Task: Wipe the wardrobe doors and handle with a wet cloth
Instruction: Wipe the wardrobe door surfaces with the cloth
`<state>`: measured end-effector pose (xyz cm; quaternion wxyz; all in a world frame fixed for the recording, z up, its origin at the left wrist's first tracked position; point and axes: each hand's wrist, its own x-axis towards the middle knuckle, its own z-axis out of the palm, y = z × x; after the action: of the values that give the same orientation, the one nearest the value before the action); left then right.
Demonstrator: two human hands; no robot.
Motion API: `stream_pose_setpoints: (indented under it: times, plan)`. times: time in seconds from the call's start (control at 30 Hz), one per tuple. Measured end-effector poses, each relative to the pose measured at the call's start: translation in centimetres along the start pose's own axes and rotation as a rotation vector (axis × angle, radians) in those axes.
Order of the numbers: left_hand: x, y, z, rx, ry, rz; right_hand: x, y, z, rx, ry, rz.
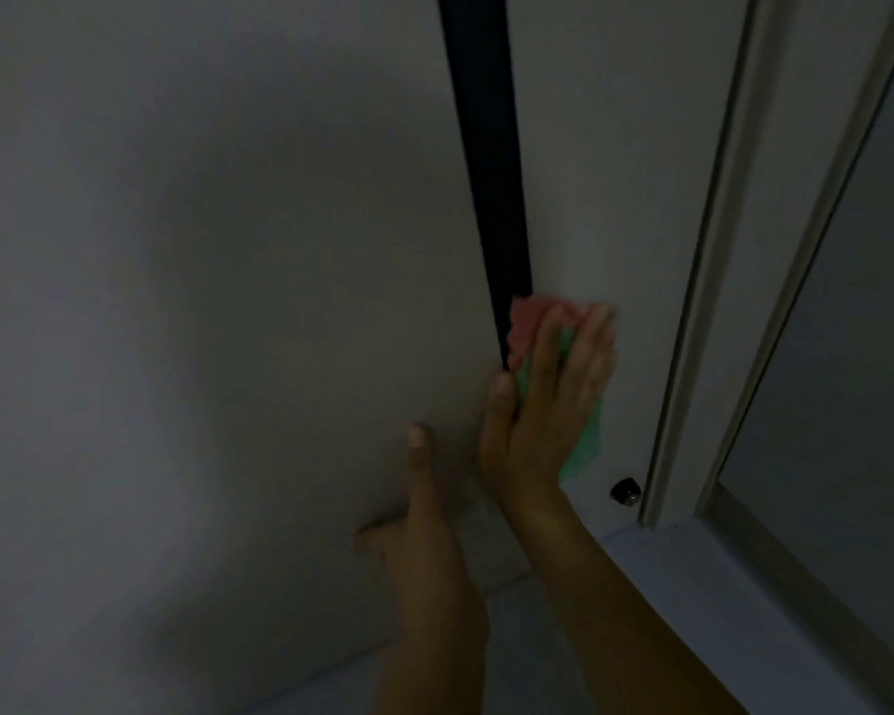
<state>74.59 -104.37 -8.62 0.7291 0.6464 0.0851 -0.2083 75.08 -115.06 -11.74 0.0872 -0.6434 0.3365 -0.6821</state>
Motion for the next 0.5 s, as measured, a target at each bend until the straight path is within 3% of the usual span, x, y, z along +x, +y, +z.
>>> stream_pose_setpoints:
  times: [0.1, 0.17, 0.23, 0.37, 0.43, 0.5]
  plan:
    - [-0.9, 0.6, -0.1, 0.132, -0.083, 0.118, -2.2, 1.7, -0.4, 0.029, -0.023, 0.157]
    - [-0.7, 0.5, 0.3, -0.003, -0.060, 0.029, -1.1, 0.0, -0.5, 0.074, 0.017, 0.269]
    - [-0.4, 0.3, 0.1, -0.056, -0.056, -0.024, 1.1, -3.0, -0.5, 0.119, 0.018, 0.217]
    - [-0.3, -0.3, 0.0, 0.061, -0.116, 0.056, 4.4, -5.1, -0.1, 0.066, 0.036, -0.047]
    - [-0.2, -0.2, -0.1, -0.094, -0.129, 0.007, 2.9, -3.4, 0.0, 0.034, 0.007, -0.028]
    - [-0.2, 0.1, 0.2, -0.093, -0.108, -0.021, 0.1, -0.8, -0.4, 0.018, -0.037, 0.129]
